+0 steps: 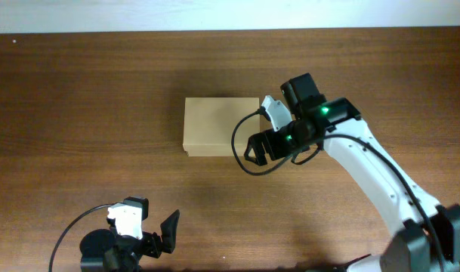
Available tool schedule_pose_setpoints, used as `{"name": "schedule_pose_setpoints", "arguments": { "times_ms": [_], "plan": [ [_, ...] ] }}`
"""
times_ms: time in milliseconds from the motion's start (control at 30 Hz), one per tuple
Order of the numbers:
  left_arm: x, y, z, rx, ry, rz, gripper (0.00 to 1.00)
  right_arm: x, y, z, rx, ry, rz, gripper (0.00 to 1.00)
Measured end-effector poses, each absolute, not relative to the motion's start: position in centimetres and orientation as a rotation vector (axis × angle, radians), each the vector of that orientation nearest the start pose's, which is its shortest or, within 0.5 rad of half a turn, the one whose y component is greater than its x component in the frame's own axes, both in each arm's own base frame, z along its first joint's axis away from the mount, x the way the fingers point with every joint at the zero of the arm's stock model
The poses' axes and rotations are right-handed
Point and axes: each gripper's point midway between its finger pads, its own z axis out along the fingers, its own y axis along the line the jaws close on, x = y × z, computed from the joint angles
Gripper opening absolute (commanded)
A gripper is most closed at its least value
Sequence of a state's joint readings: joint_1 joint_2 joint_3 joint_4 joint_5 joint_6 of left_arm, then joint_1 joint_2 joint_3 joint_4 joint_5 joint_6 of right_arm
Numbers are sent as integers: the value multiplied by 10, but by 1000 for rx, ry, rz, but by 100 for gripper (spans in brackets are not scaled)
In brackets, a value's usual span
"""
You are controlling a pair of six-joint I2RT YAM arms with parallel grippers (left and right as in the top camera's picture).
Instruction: Pack container
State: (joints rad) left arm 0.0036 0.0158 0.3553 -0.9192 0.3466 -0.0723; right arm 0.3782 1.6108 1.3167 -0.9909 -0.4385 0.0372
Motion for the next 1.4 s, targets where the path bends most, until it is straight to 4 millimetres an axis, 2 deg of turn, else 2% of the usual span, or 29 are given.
{"name": "schedule_pose_setpoints", "arguments": {
  "times_ms": [100, 300, 367, 433, 533, 633, 733, 900, 1000, 1100, 1400],
  "plan": [
    [164, -58, 127, 120, 2137, -413, 100, 290, 198, 174, -604, 2714, 717, 99],
    [164, -58, 127, 120, 2137, -412, 100, 265, 189, 254, -627, 2444, 724, 99],
    [164, -58, 127, 120, 2137, -412, 99, 252, 183, 269, -630, 2380, 724, 99],
    [164, -58, 127, 120, 2137, -412, 100, 233, 175, 272, -631, 2345, 724, 99],
    [164, -58, 127, 120, 2137, -413, 100, 210, 166, 262, -632, 2329, 725, 99],
    [164, -58, 127, 120, 2136, -412, 100, 188, 157, 242, -633, 2333, 724, 99],
    [164, -58, 127, 120, 2136, -412, 99, 170, 149, 218, -633, 2351, 725, 99],
    [164, -58, 126, 120, 2137, -413, 100, 138, 136, 165, -629, 2396, 725, 99],
    [164, -58, 126, 120, 2137, -413, 100, 127, 131, 144, -630, 2392, 725, 99],
    [164, -58, 127, 121, 2137, -412, 99, 121, 129, 138, -631, 2353, 724, 99],
    [164, -58, 126, 120, 2137, -413, 100, 115, 127, 142, -635, 2241, 723, 99]
  ]
}}
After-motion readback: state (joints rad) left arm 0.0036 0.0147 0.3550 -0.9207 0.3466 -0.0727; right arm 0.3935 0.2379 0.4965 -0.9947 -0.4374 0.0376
